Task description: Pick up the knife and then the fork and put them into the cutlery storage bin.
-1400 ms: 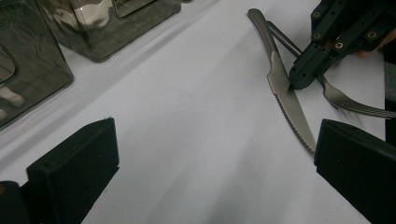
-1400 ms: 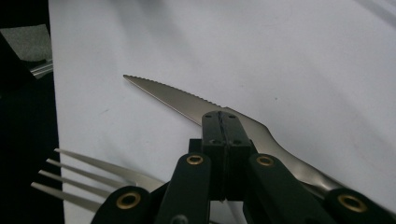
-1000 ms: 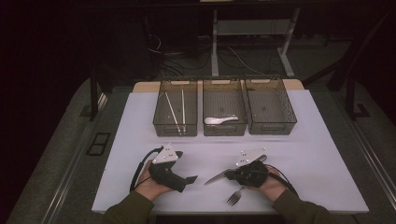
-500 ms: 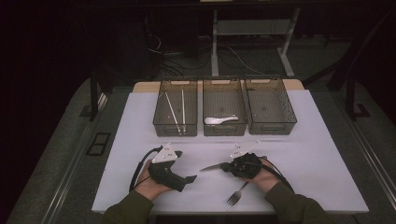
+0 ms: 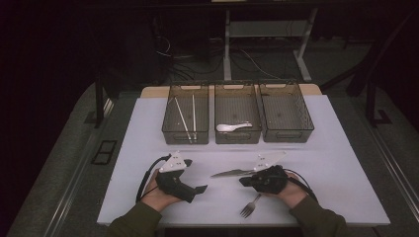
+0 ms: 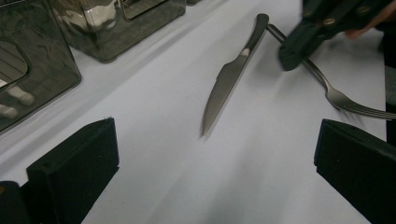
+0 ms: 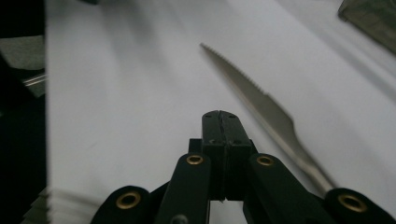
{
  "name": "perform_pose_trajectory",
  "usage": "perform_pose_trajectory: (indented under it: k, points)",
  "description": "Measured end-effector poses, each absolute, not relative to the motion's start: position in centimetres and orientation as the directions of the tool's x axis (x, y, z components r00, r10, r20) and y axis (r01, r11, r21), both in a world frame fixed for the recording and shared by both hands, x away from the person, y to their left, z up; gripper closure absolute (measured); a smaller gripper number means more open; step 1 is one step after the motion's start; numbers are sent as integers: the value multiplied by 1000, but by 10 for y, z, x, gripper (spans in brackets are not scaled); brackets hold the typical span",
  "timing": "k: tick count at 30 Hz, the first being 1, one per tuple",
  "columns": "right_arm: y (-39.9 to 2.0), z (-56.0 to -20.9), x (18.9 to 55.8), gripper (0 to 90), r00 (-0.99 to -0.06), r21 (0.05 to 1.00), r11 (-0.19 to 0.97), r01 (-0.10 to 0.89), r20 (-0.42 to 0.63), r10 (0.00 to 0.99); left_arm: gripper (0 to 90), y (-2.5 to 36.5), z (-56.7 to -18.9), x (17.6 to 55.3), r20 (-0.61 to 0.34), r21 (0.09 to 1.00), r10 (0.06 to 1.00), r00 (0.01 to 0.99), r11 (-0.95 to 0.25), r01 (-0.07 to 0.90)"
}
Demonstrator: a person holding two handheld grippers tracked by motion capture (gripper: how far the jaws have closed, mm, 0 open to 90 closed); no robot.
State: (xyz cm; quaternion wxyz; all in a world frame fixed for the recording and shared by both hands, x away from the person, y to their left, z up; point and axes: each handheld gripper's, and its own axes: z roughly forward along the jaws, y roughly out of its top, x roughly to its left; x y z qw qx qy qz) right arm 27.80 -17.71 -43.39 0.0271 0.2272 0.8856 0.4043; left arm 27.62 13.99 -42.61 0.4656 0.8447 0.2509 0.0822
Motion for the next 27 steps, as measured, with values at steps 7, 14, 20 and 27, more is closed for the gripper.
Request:
perform_pose_trajectory:
  k: [7, 14, 20, 27]
  points:
    - [-205, -436, 244, 896, -894, 713, 572, 406, 179, 411, 0, 139, -426, 276, -93, 826, 499, 862, -445, 346]
    - [-208, -444, 221, 896, -904, 692, 599, 403, 198, 380, 0, 139, -427, 277, -91, 824, 498, 862, -449, 347]
    - [-196, -450, 219, 896, -910, 683, 618, 389, 183, 371, 0, 138, -427, 276, -91, 827, 497, 863, -445, 344]
    - [-184, -451, 229, 897, -907, 697, 605, 385, 165, 387, 0, 137, -427, 277, -95, 828, 499, 862, -441, 347]
